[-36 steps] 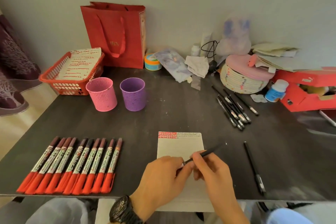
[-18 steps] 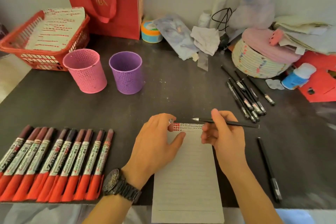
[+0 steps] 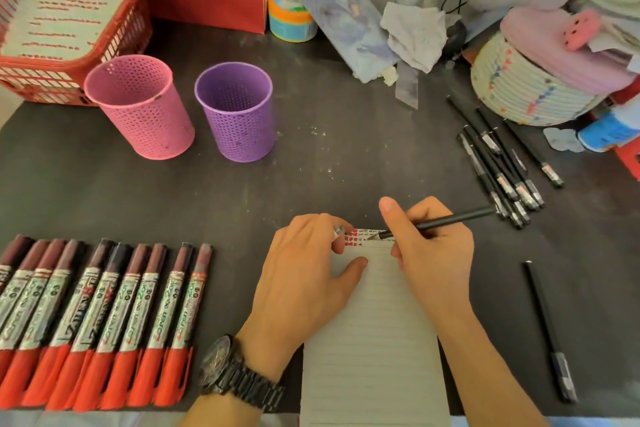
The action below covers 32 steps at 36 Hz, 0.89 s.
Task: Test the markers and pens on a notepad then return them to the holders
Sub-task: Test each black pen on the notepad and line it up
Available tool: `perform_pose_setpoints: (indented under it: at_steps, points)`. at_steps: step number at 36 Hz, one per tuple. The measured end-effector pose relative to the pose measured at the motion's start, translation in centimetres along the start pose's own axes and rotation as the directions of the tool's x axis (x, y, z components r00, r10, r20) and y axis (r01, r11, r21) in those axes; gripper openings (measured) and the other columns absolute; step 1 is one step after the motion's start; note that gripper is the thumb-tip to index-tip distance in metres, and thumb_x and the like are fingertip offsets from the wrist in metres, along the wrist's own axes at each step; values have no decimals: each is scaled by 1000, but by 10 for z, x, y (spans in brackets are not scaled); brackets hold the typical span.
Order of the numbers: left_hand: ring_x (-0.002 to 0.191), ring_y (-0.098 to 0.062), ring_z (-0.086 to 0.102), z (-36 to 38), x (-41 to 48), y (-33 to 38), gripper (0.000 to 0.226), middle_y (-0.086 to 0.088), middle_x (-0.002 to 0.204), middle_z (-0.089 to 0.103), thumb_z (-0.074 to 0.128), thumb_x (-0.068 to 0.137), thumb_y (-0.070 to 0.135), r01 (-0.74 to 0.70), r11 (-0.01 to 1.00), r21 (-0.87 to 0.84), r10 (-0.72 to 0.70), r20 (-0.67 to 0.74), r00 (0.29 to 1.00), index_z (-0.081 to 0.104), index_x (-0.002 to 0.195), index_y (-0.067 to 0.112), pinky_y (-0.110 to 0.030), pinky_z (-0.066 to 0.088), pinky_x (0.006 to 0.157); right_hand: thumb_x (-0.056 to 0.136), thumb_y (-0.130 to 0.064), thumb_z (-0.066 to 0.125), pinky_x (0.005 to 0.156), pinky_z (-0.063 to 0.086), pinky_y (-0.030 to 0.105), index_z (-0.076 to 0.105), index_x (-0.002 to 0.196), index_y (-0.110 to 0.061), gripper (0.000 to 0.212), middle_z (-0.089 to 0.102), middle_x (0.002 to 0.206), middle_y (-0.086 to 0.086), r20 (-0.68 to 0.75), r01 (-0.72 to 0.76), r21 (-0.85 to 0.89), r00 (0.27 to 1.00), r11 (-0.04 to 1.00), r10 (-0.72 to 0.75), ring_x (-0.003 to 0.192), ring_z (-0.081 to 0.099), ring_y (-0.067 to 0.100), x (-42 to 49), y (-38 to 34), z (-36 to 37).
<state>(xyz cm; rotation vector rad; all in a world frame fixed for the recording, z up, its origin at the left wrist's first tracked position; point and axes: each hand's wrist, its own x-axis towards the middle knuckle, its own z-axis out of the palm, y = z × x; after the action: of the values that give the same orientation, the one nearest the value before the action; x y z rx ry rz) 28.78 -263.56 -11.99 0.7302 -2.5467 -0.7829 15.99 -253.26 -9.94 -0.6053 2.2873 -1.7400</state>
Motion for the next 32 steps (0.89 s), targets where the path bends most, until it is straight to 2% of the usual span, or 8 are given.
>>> perform_pose_setpoints:
  at_steps: [3, 6, 12, 19, 24, 32]
  points:
    - [102, 3, 43, -1, 0, 1, 44, 26, 107, 59, 66, 79, 49, 4, 1000, -12, -4, -7, 1000, 23, 79, 39, -3, 17, 93, 88, -26, 74, 51, 44, 19, 51, 60, -16, 37, 57, 45, 5, -7, -14, -33, 1000, 999, 14, 41, 52, 7, 1, 3, 1]
    - [100, 3, 42, 0, 0, 1, 43, 26, 108, 58, 69, 78, 47, 5, 1000, -19, -5, -18, 1000, 27, 80, 36, -9, 21, 86, 87, -21, 72, 51, 43, 17, 51, 60, -15, 35, 58, 45, 3, -6, -11, -63, 1000, 998, 11, 41, 50, 5, 1, 6, 3]
    - [97, 3, 41, 0, 2, 2, 41, 26, 107, 59, 68, 78, 48, 1, 1000, -18, -2, -31, 1000, 29, 79, 34, -17, 24, 82, 86, -21, 71, 51, 44, 15, 51, 60, -14, 34, 59, 45, 3, -7, 1, -89, 1000, 996, -2, 41, 53, 3, 1, 6, 4]
    - [96, 7, 38, 2, 3, 0, 44, 29, 104, 56, 70, 77, 50, 12, 1000, 5, -12, -29, 1000, 28, 79, 37, -14, 22, 81, 87, -20, 71, 51, 43, 12, 52, 61, -13, 33, 60, 46, 2, -6, 22, -100, 1000, 995, -23, 41, 56, 3, 2, 8, 5]
    - [95, 7, 38, 2, 4, 1, 41, 29, 103, 56, 67, 77, 52, 19, 1000, 1, -19, -41, 999, 28, 79, 37, -20, 27, 81, 87, -20, 71, 50, 45, 14, 53, 62, -12, 32, 59, 47, 4, -1, 28, -100, 1000, 995, -28, 42, 59, 4, 2, 8, 5]
    - [95, 7, 37, 2, 5, 1, 40, 30, 103, 53, 66, 77, 53, 31, 1000, 2, -31, -31, 999, 28, 78, 38, -14, 28, 81, 88, -20, 71, 51, 46, 14, 53, 63, -13, 32, 60, 49, 4, 15, 41, -120, 999, 992, -40, 44, 61, 4, 2, 8, 5]
